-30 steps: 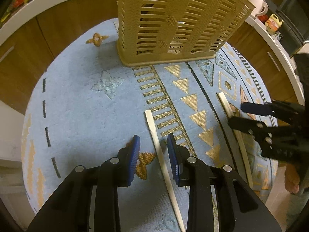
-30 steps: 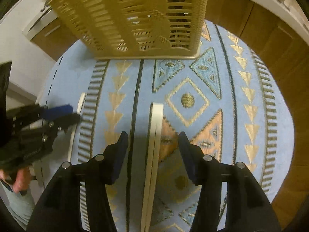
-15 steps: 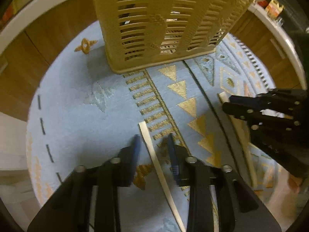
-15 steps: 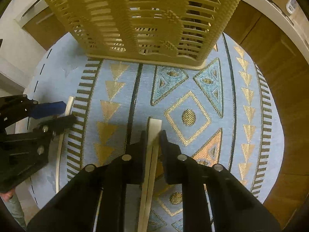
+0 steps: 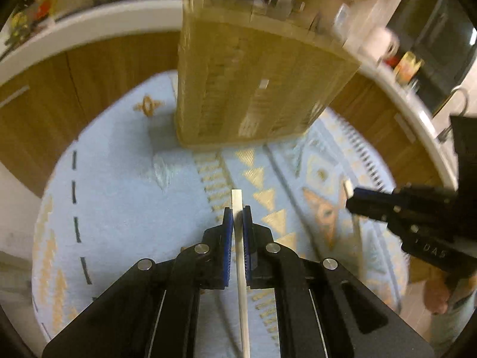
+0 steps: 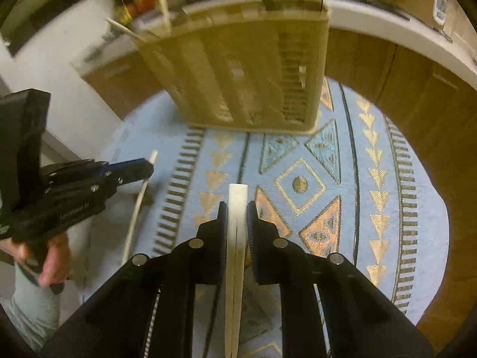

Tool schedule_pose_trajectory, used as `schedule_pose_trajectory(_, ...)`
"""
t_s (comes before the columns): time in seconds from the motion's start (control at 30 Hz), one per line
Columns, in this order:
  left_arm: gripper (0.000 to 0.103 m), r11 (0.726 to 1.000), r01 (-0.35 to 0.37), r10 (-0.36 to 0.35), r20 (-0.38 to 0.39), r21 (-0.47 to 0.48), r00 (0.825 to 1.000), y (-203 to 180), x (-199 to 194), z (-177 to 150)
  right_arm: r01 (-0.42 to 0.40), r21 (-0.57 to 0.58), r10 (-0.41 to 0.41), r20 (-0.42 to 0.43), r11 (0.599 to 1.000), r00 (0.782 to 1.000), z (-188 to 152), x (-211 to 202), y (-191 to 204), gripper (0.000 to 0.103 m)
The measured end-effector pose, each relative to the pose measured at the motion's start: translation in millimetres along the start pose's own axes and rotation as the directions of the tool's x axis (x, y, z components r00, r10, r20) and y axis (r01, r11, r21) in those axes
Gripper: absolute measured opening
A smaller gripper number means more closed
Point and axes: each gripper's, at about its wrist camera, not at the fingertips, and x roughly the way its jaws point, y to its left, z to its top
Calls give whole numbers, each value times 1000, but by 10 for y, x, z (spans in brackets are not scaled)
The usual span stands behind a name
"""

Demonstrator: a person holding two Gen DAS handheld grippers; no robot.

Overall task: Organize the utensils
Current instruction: 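Lift both chopsticks with both tools and carry them above the caddy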

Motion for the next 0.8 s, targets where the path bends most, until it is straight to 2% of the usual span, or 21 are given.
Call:
schedule_pose_trajectory(0.13, 4, 999, 31, -32, 127, 8, 991, -79, -371, -63, -55, -34, 59, 129, 998, 990, -181, -350, 34, 11)
schedule_pose_trajectory(0.3, 4, 998, 39, -49, 265, 44, 963, -266, -800, -130, -117, -84, 135, 256, 990, 957, -340, -712, 164, 11)
schedule_pose_trajectory(0.4, 4, 997, 44, -62, 327, 62, 943, -387, -1000, -135, -151, -111, 180, 341, 982, 923, -367, -940, 239, 11)
schedule_pose_trajectory(0.43, 4, 997, 40, -62, 354, 68, 933, -430, -1087, -128, -149, -128, 188, 390, 981, 901, -366, -1058, 274, 11)
schedule_pose_trajectory(0.53, 4, 997, 19, -51, 412, 81, 910, -492, -1251, -61, -129, -144, 184, 486, 981, 855, -294, -1297, 347, 11)
schedule_pose_trajectory(0.63, 4, 997, -10, -28, 477, 77, 878, -546, -1425, 55, -112, -141, 172, 549, 984, 818, -161, -1465, 387, 11)
schedule_pose_trajectory(0.73, 4, 997, -23, -15, 507, 68, 862, -567, -1518, 155, -99, -129, 156, 582, 987, 798, 5, -1544, 387, 11)
schedule_pose_trajectory(0.8, 4, 997, -35, -4, 536, 63, 845, -587, -1604, 244, -79, -119, 135, 601, 990, 788, 129, -1598, 383, 11)
